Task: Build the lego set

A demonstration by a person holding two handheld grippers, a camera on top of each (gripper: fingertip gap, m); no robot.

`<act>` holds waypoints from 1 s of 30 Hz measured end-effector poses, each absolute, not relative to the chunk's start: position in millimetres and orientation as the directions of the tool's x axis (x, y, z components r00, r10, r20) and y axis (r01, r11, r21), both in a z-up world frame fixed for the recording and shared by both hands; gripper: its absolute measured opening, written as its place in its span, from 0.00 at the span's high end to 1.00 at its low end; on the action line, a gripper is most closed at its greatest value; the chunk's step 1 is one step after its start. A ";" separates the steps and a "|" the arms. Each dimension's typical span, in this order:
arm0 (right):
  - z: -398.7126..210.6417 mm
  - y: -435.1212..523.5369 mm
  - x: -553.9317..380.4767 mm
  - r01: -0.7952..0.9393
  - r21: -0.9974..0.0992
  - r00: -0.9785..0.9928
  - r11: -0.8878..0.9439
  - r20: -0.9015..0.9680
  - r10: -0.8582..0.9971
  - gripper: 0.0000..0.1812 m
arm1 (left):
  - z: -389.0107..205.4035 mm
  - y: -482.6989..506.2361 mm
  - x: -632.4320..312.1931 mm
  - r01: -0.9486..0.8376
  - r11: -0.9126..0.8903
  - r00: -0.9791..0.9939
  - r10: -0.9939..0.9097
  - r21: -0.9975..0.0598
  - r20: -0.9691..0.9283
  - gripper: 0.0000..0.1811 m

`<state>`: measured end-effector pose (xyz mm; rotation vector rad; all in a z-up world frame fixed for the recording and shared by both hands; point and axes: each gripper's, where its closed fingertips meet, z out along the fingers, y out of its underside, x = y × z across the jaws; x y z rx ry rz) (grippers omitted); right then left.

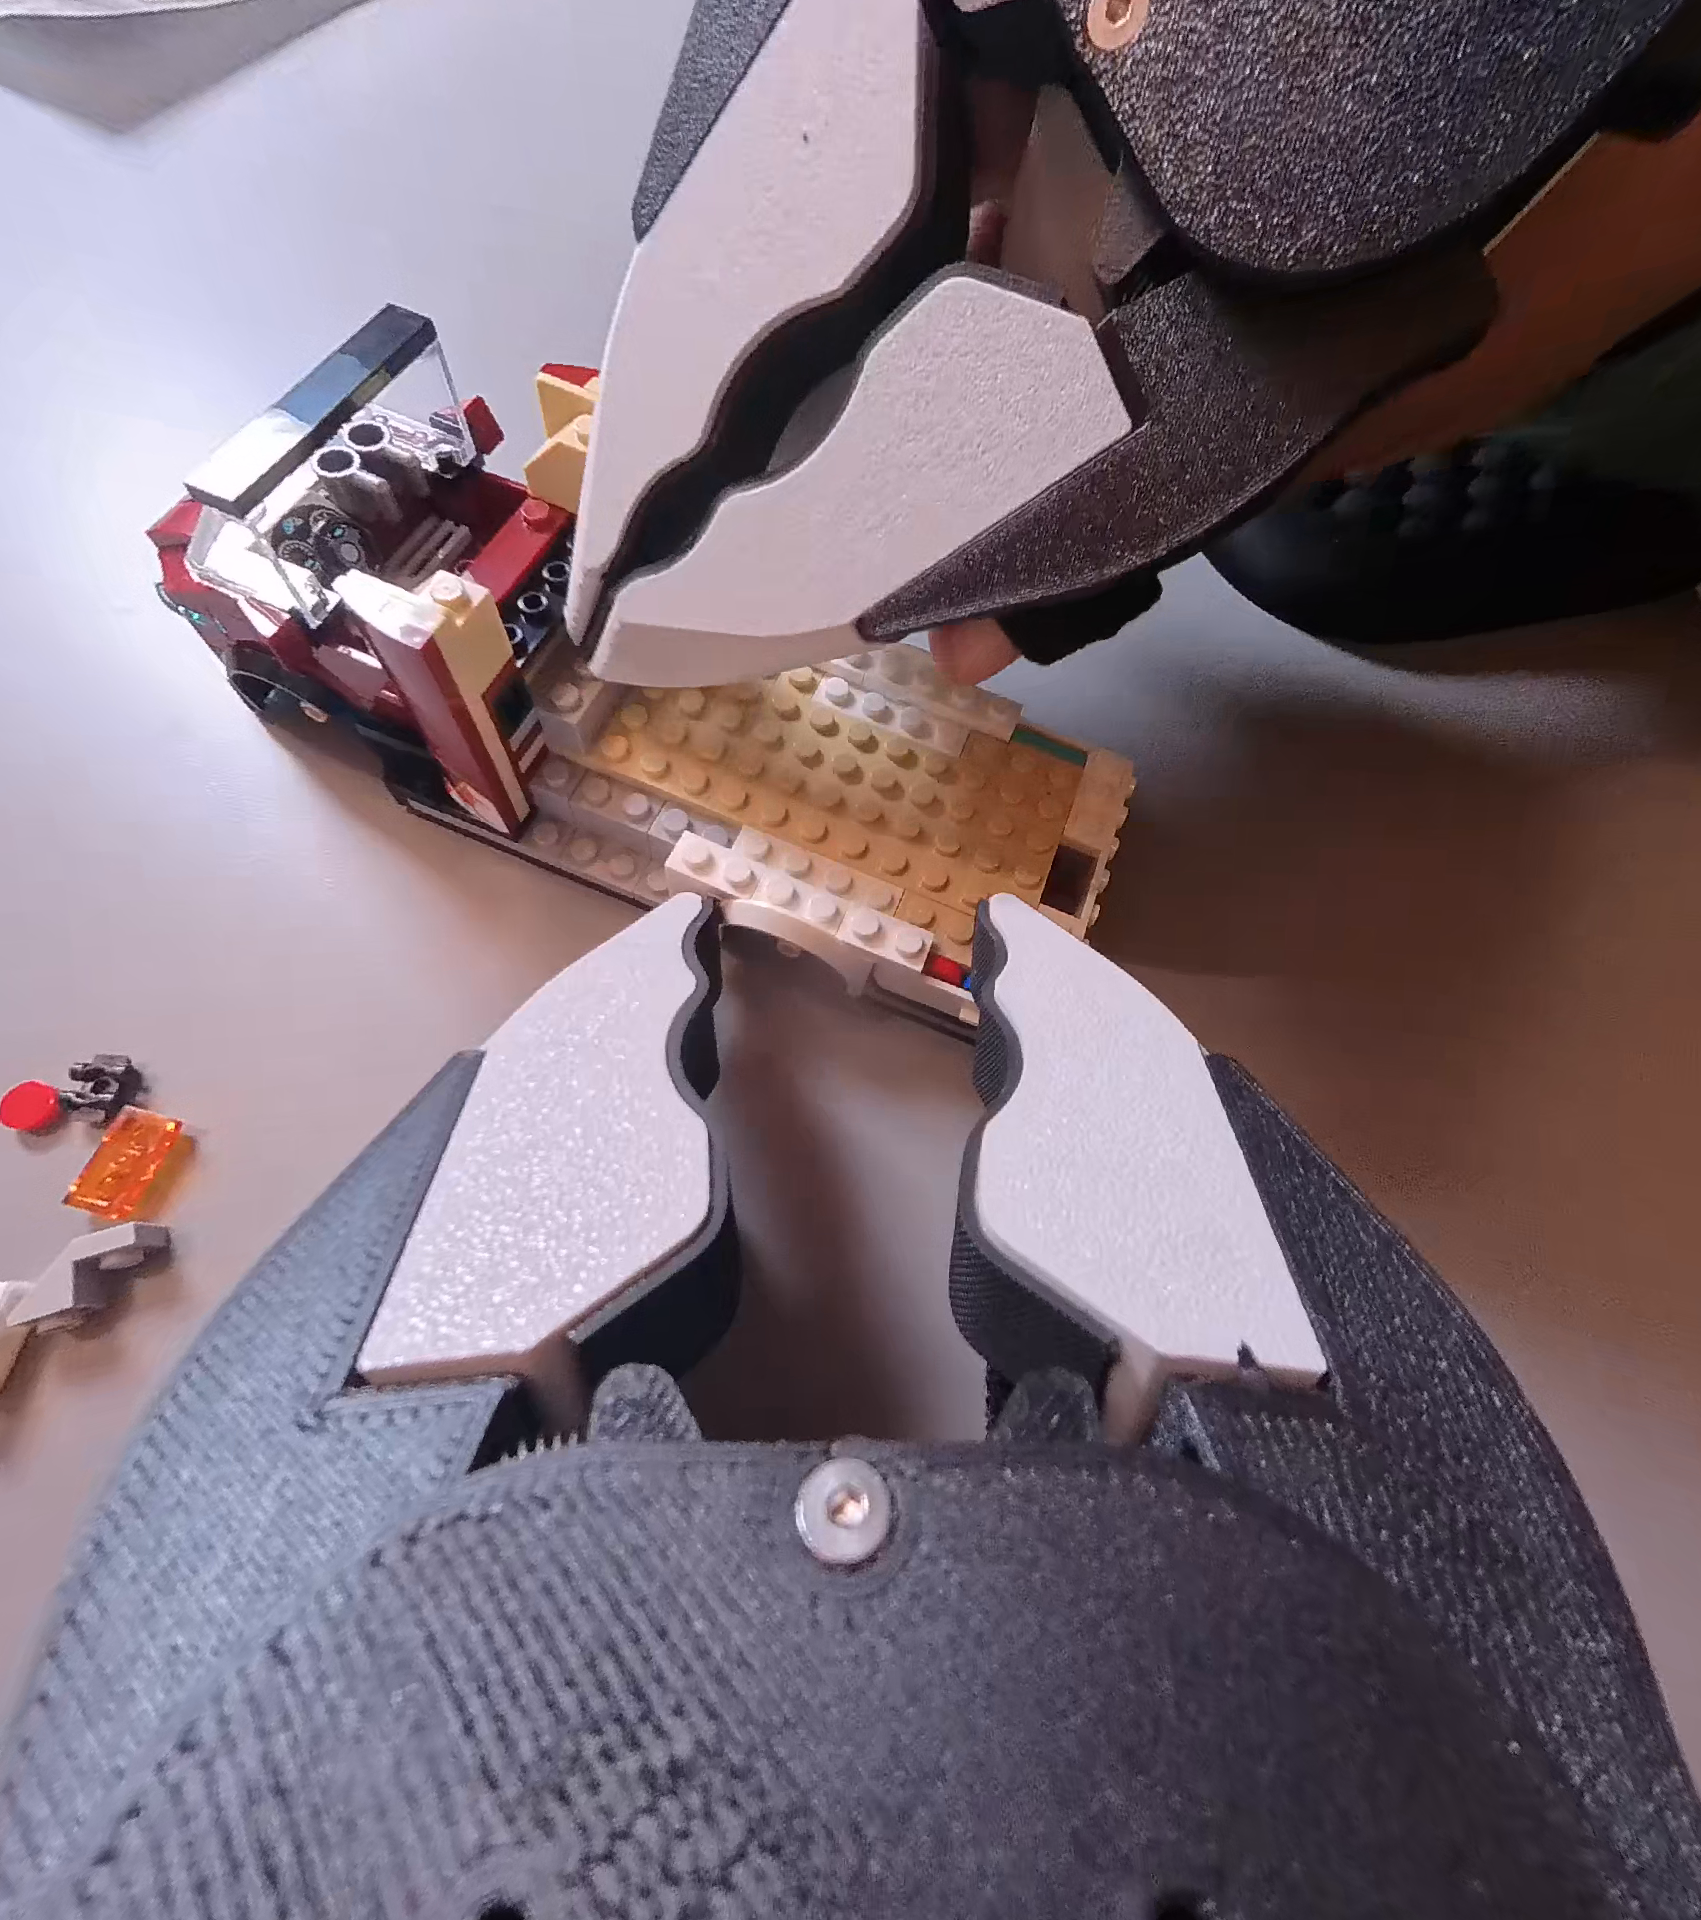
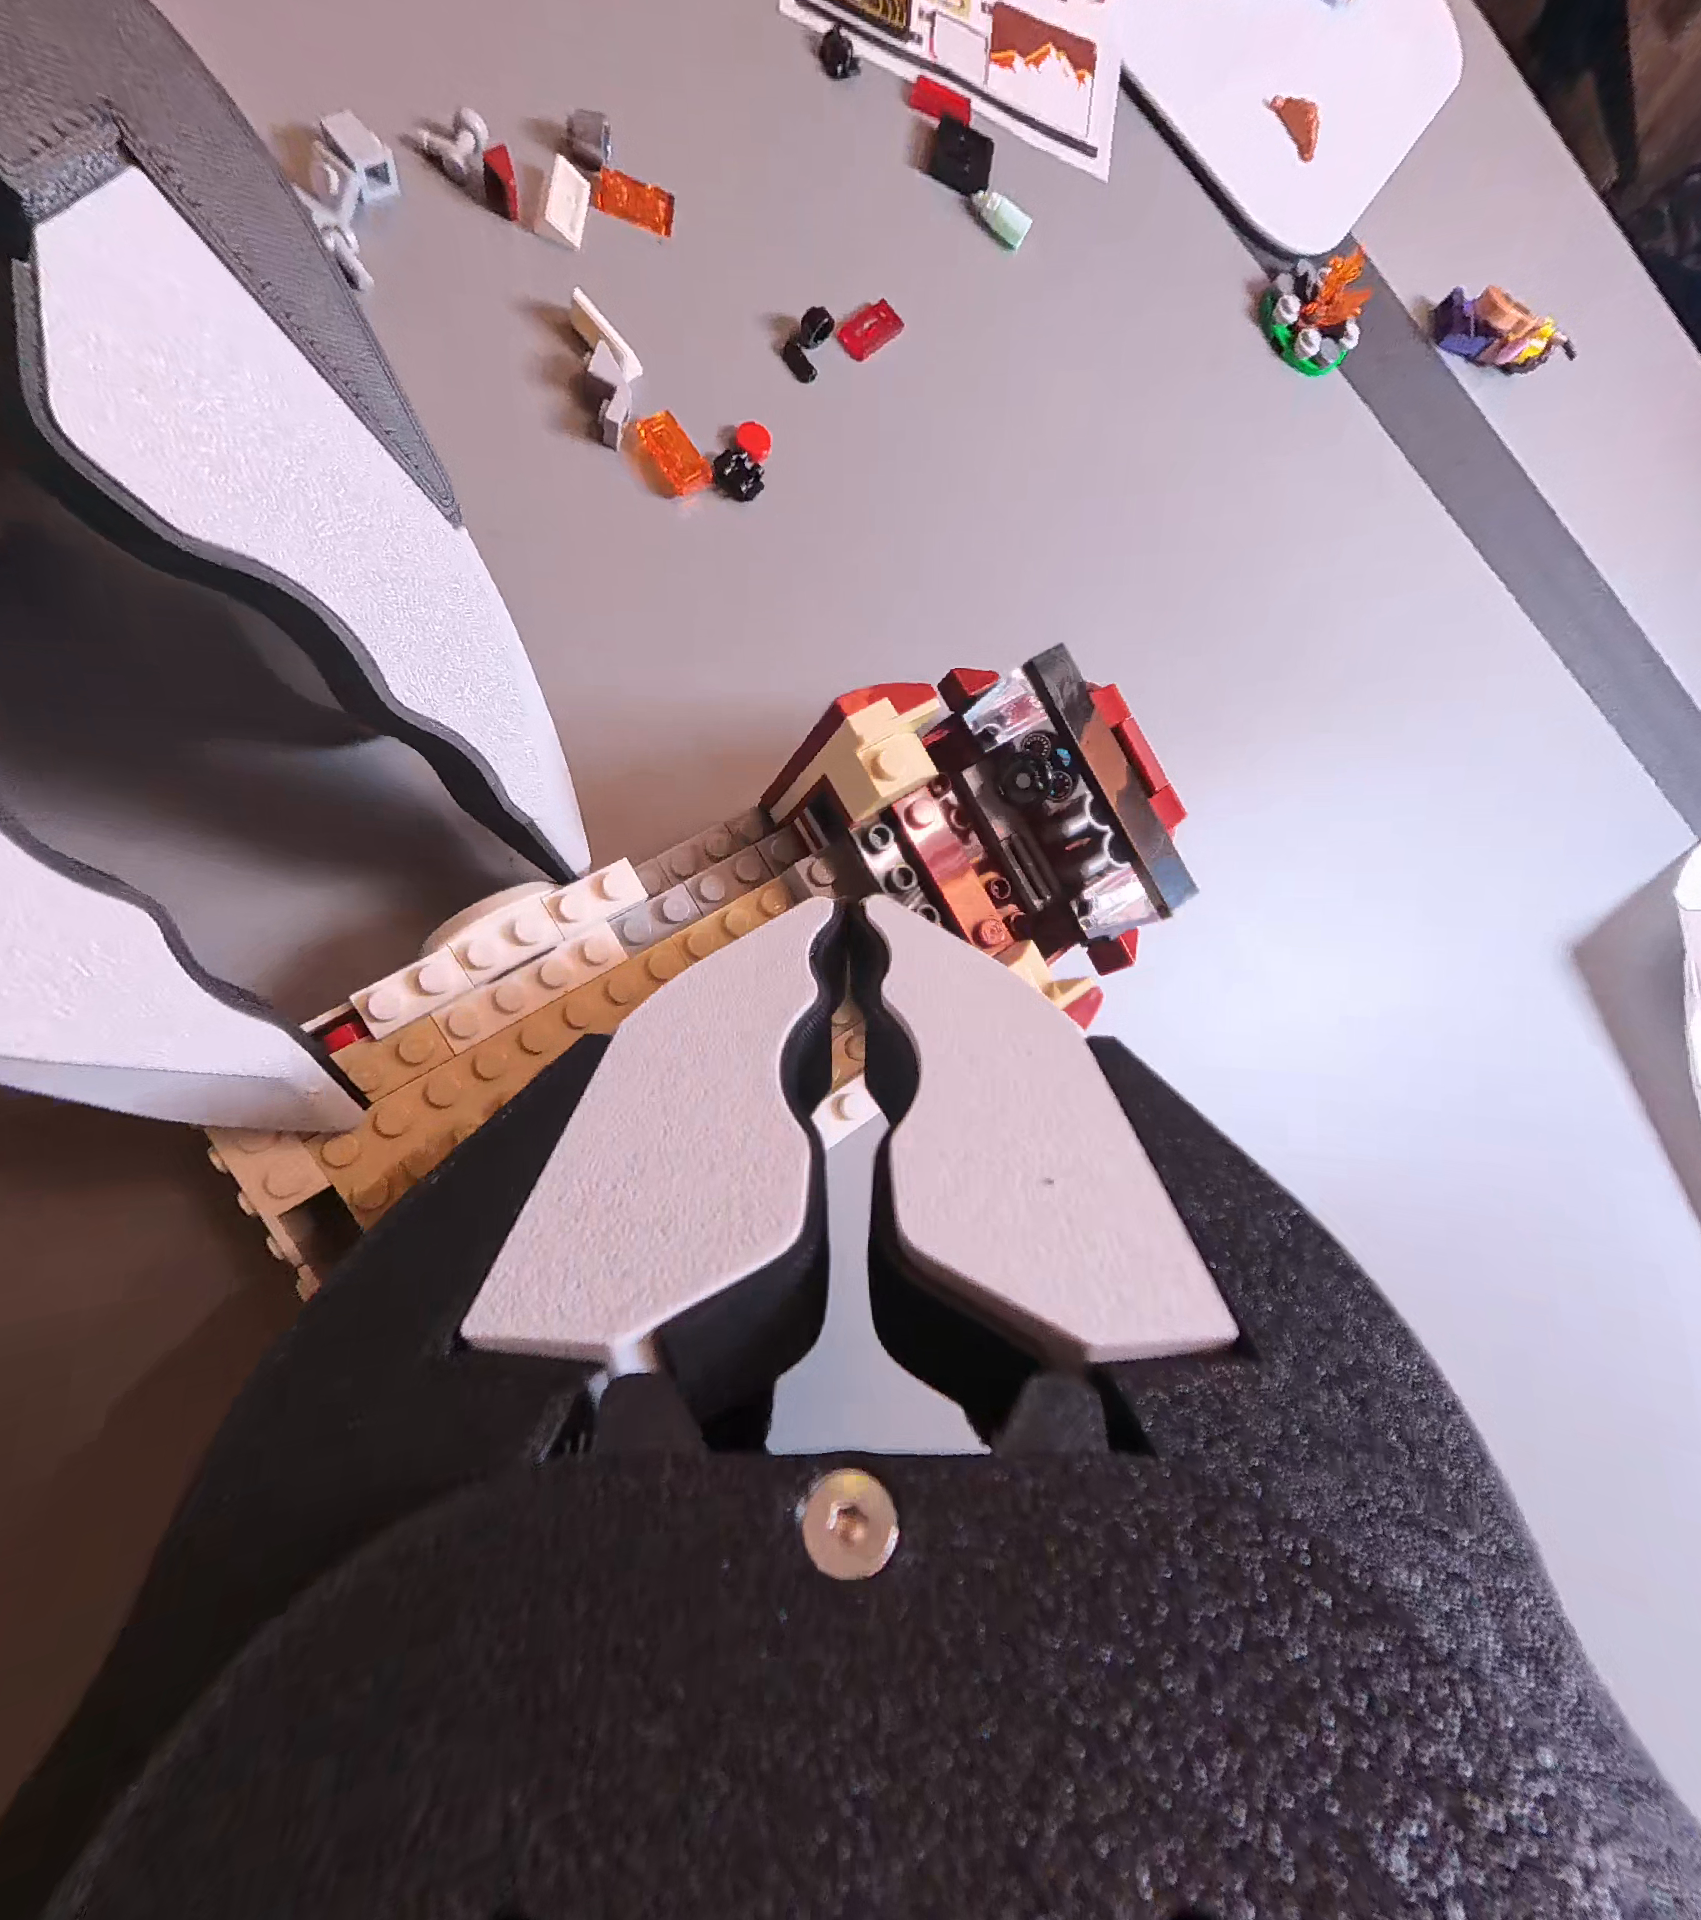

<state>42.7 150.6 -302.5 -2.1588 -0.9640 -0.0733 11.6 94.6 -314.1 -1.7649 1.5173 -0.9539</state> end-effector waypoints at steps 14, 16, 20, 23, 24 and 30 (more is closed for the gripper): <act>-304.6 156.6 40.0 0.688 -0.579 0.681 -0.438 0.308 0.664 1.00 | -313.4 100.6 10.9 -0.536 -0.174 0.109 -0.985 -0.826 0.137 0.74; -304.1 159.7 38.6 0.679 -0.599 0.686 -0.425 0.313 0.657 1.00 | -313.4 103.3 9.7 -0.534 -0.184 0.117 -0.983 -0.825 0.144 0.74; -292.2 154.9 38.1 0.599 -0.706 0.707 -0.377 0.246 0.663 0.98 | -313.2 103.7 8.4 -0.533 -0.183 0.121 -0.983 -0.826 0.140 0.75; -270.6 145.1 45.0 0.499 -0.796 0.707 -0.342 0.147 0.691 0.77 | -313.2 103.6 8.2 -0.533 -0.184 0.119 -0.983 -0.826 0.142 0.74; -268.1 144.0 51.5 0.493 -0.804 0.706 -0.333 0.146 0.692 0.72 | -313.2 103.6 8.1 -0.533 -0.187 0.118 -0.982 -0.825 0.146 0.74; -277.6 155.2 69.7 0.472 -0.844 0.609 -0.254 0.104 0.787 0.69 | -312.5 101.1 7.3 -0.533 -0.179 0.090 -0.984 -0.827 0.154 0.73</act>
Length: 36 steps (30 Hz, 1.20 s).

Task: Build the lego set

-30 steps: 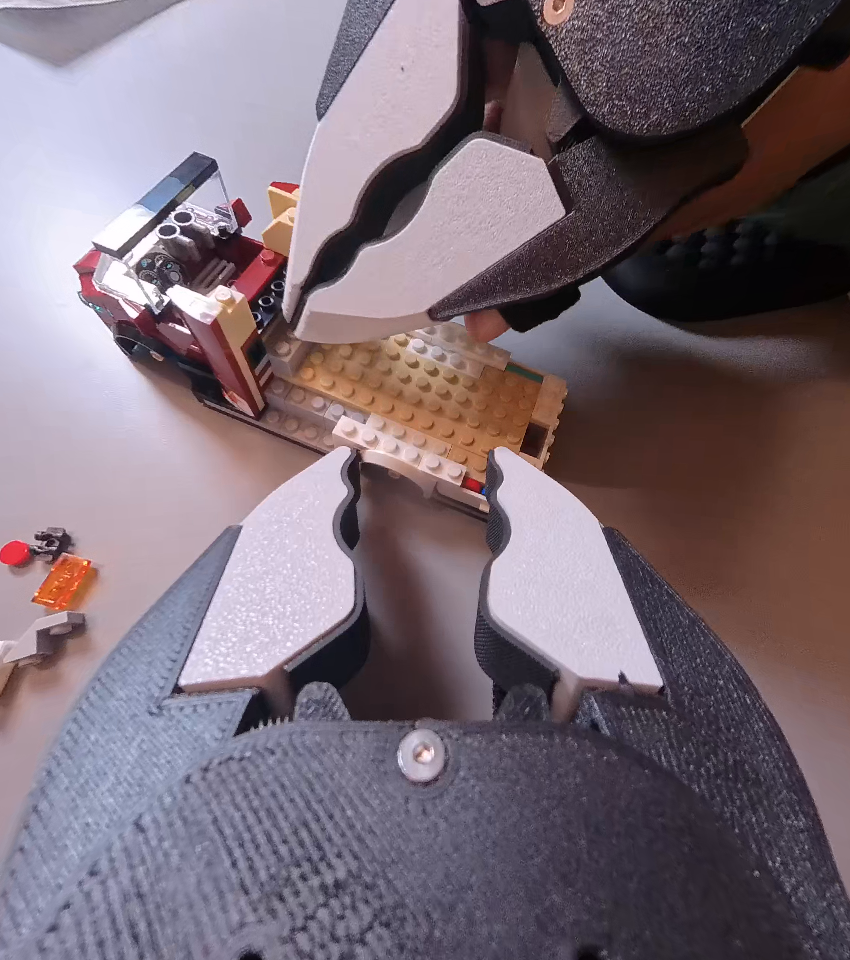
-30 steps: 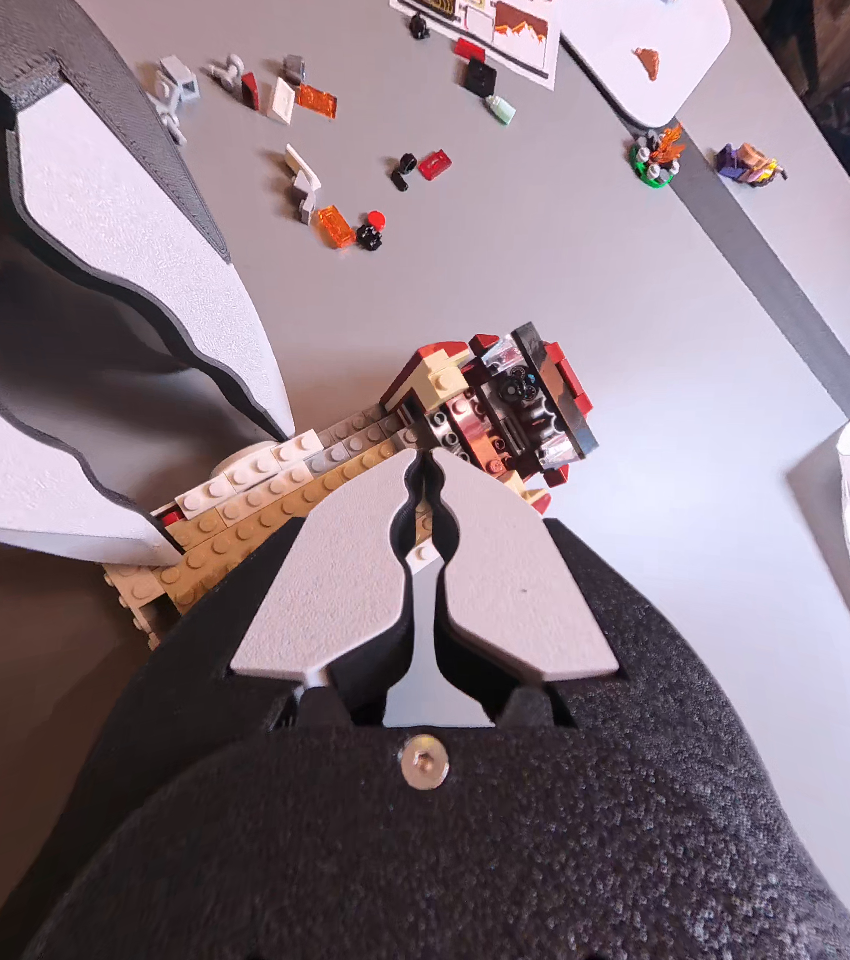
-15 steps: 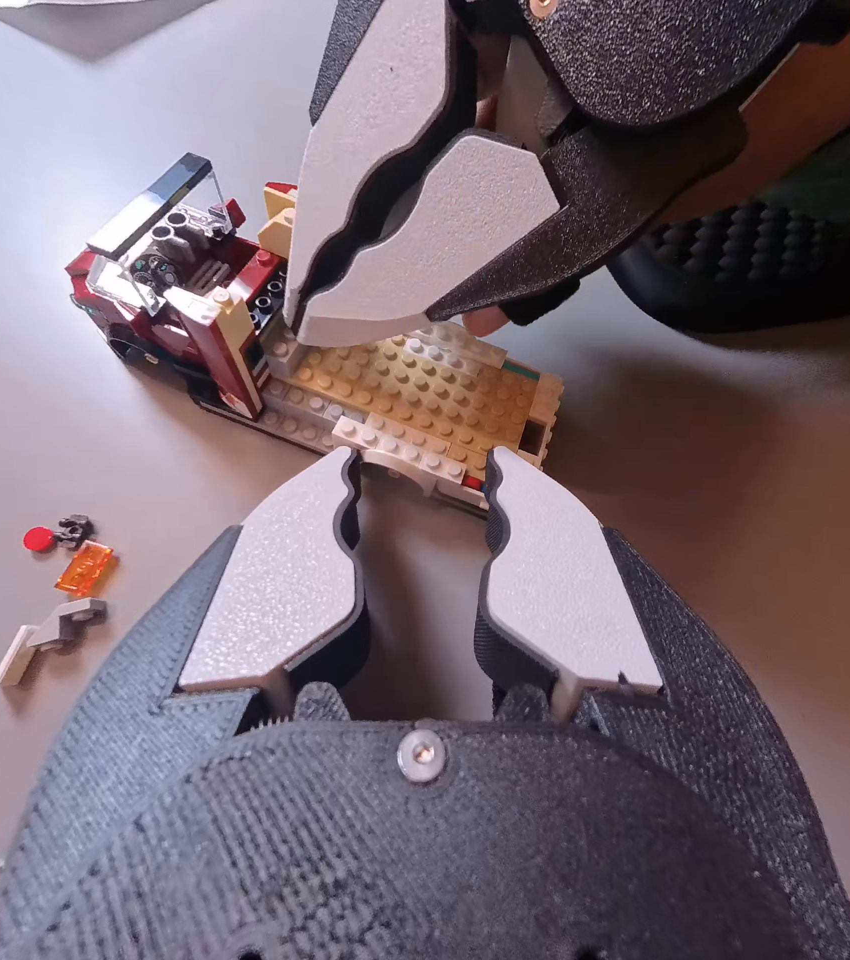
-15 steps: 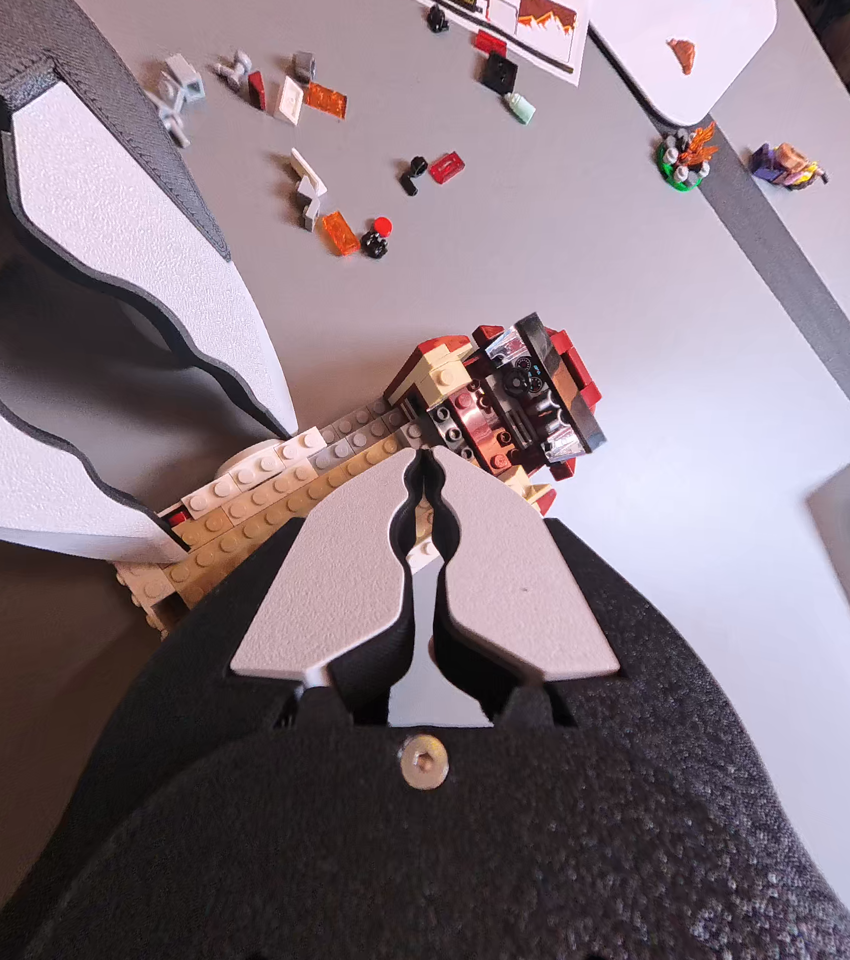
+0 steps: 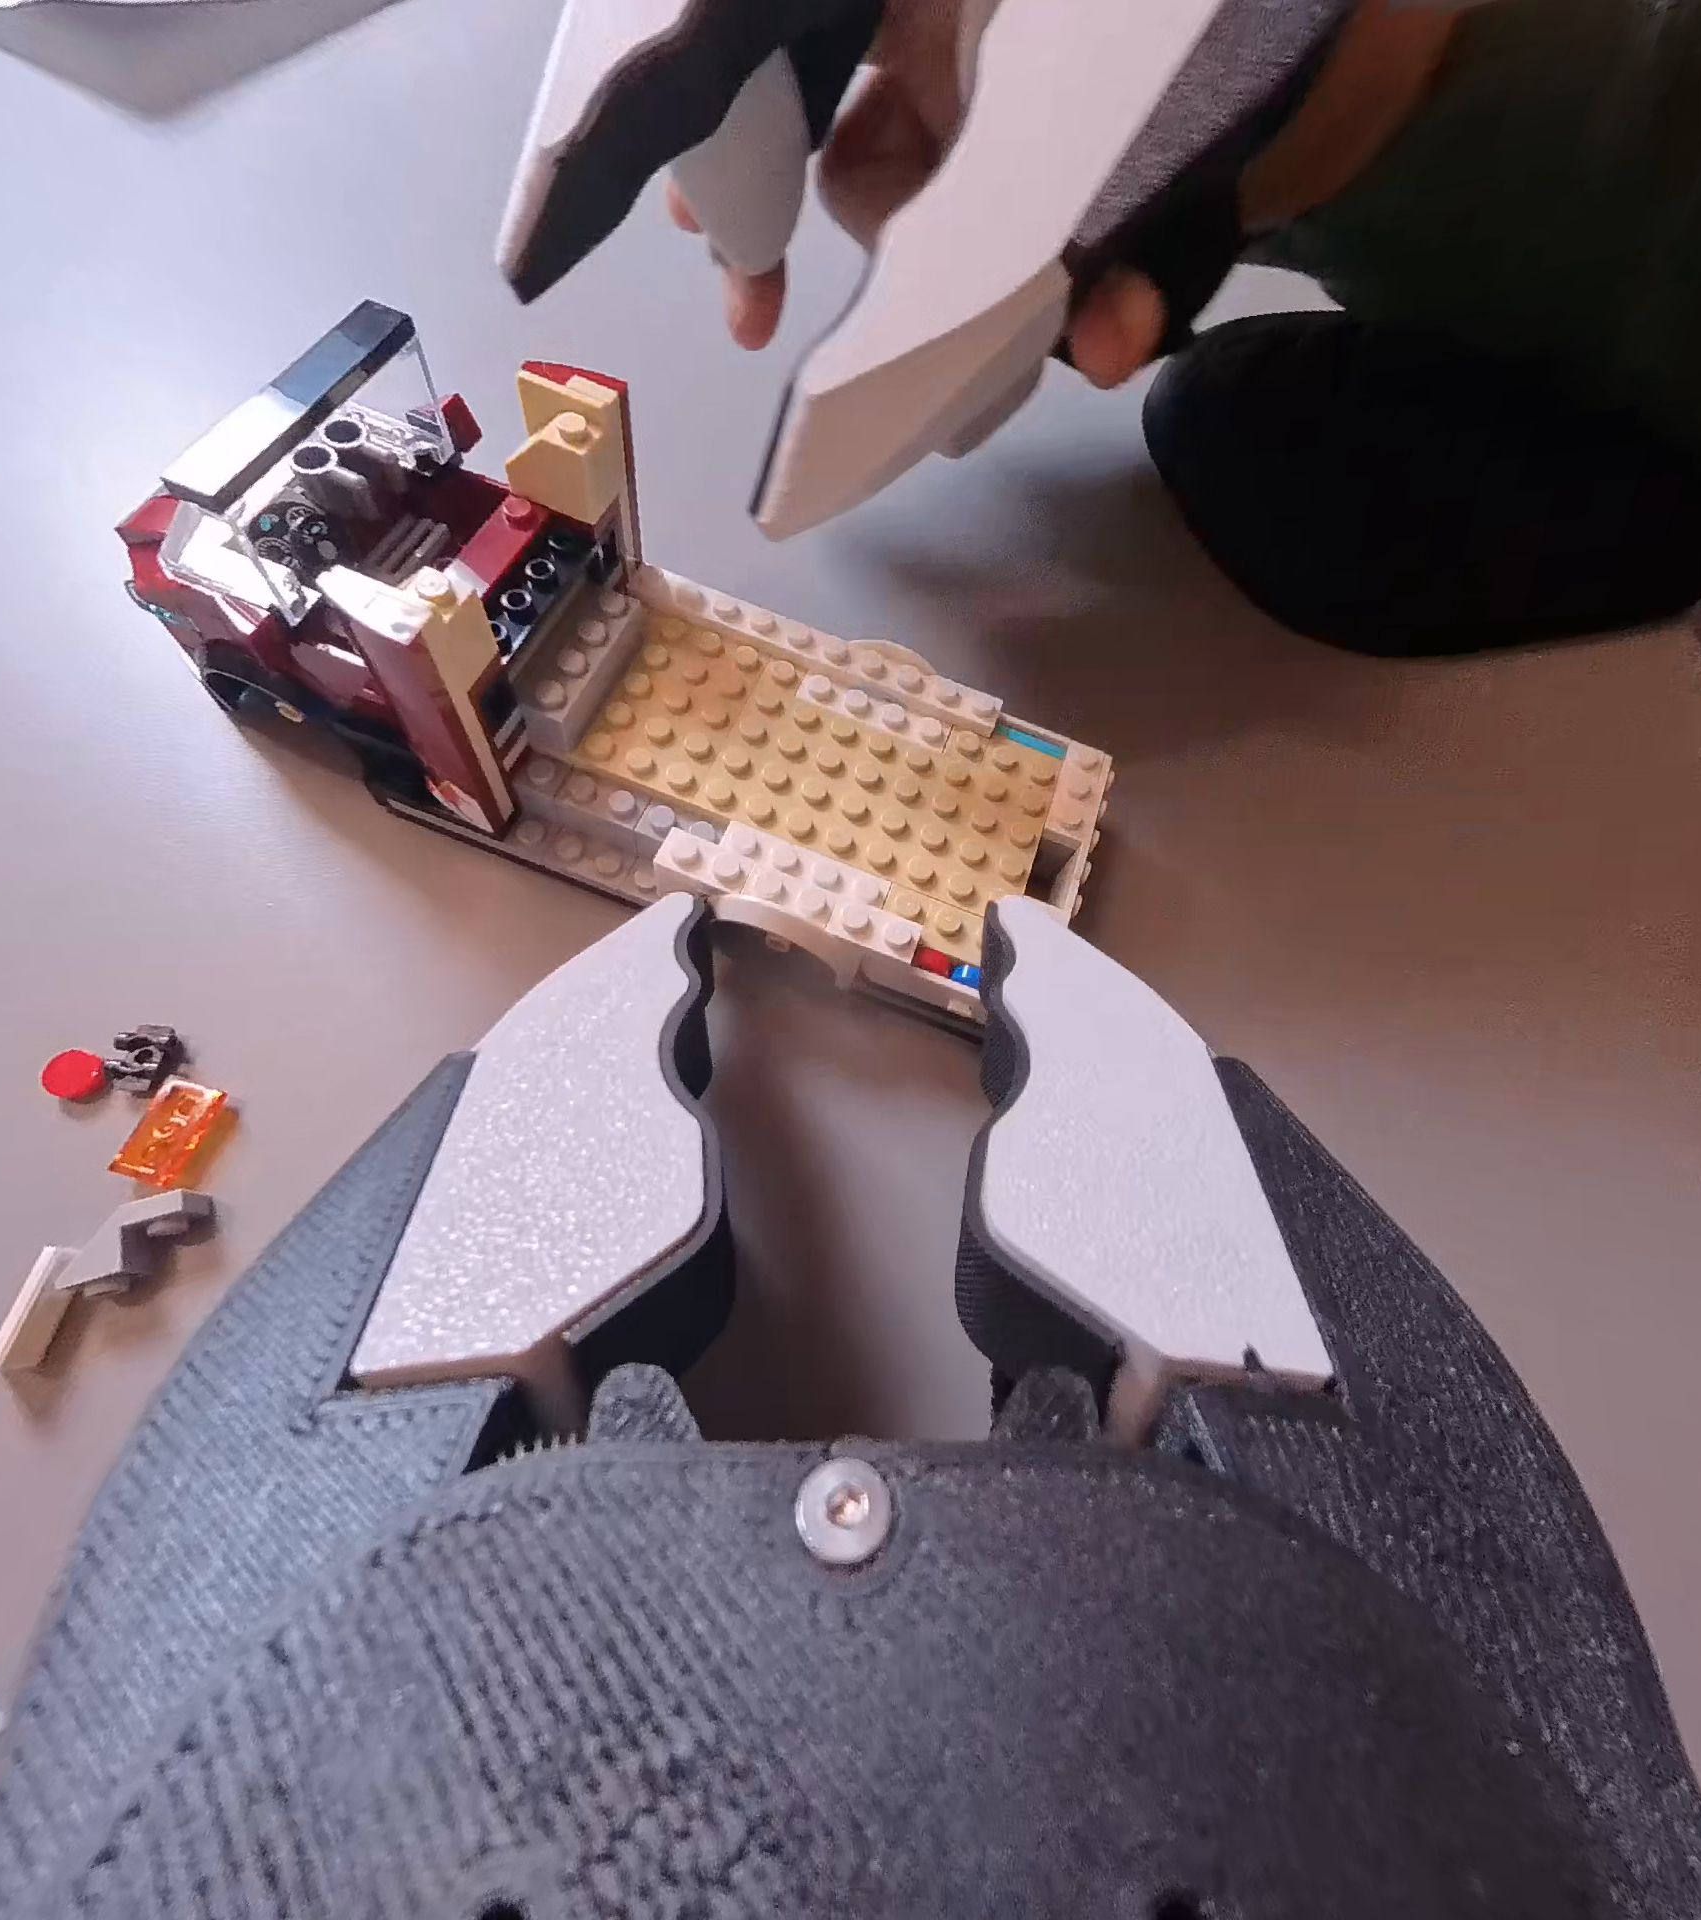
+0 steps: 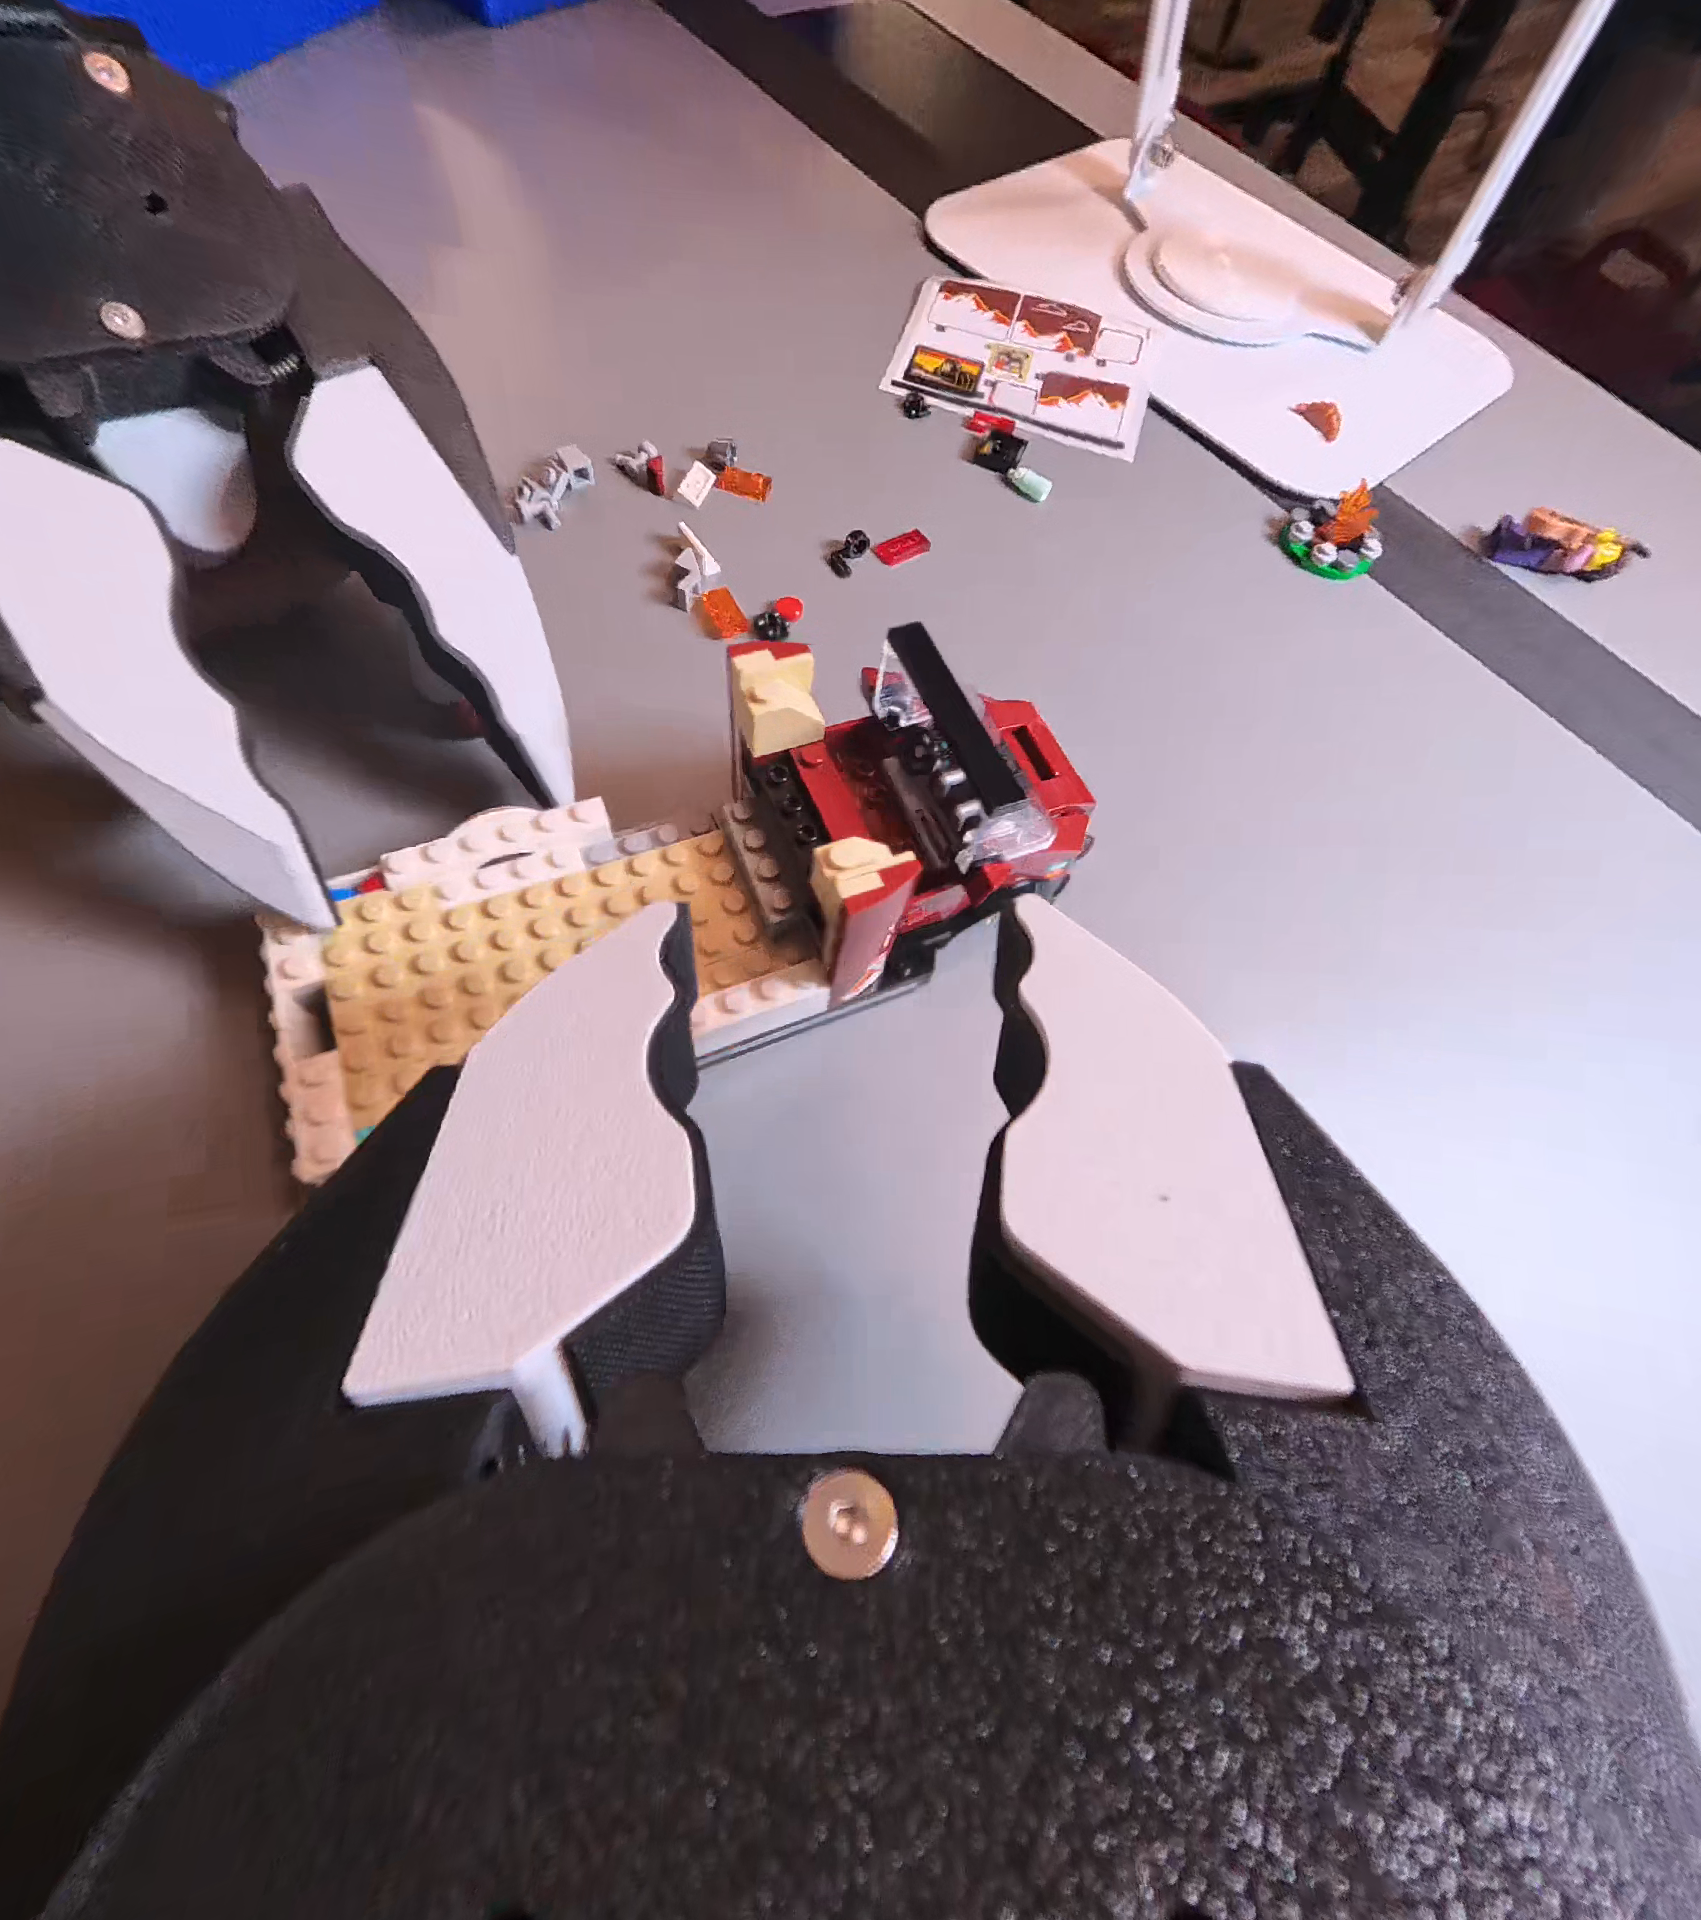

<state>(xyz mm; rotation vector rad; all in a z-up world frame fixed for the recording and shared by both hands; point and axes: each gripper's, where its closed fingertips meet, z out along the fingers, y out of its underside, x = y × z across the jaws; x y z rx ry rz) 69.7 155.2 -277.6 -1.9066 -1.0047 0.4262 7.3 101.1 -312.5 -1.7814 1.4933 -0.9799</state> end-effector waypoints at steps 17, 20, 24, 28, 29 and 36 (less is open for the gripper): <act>-289.6 143.2 64.4 0.477 -0.787 0.721 -0.391 0.096 0.686 0.90 | -311.2 80.0 -21.0 -0.632 -0.111 0.273 -0.958 -0.767 -0.087 0.55; -289.7 127.7 59.1 0.489 -0.776 0.738 -0.399 0.124 0.663 0.90 | -316.4 71.6 -23.2 -0.655 -0.132 0.292 -0.952 -0.744 -0.089 0.51; -289.7 110.6 50.4 0.500 -0.776 0.726 -0.384 0.134 0.674 0.88 | -325.4 63.5 -23.5 -0.684 -0.142 0.304 -0.947 -0.716 -0.102 0.47; -289.4 104.6 44.9 0.495 -0.786 0.712 -0.370 0.123 0.692 0.90 | -326.2 79.7 -31.8 -0.694 -0.125 0.329 -0.931 -0.709 -0.158 0.50; -289.4 104.3 43.8 0.498 -0.786 0.708 -0.365 0.126 0.695 0.90 | -325.0 86.8 -36.1 -0.693 -0.124 0.343 -0.923 -0.710 -0.173 0.51; -289.8 98.6 26.0 0.516 -0.799 0.653 -0.308 0.134 0.746 0.90 | -331.7 95.7 -58.2 -0.679 -0.213 0.328 -0.944 -0.703 -0.031 0.57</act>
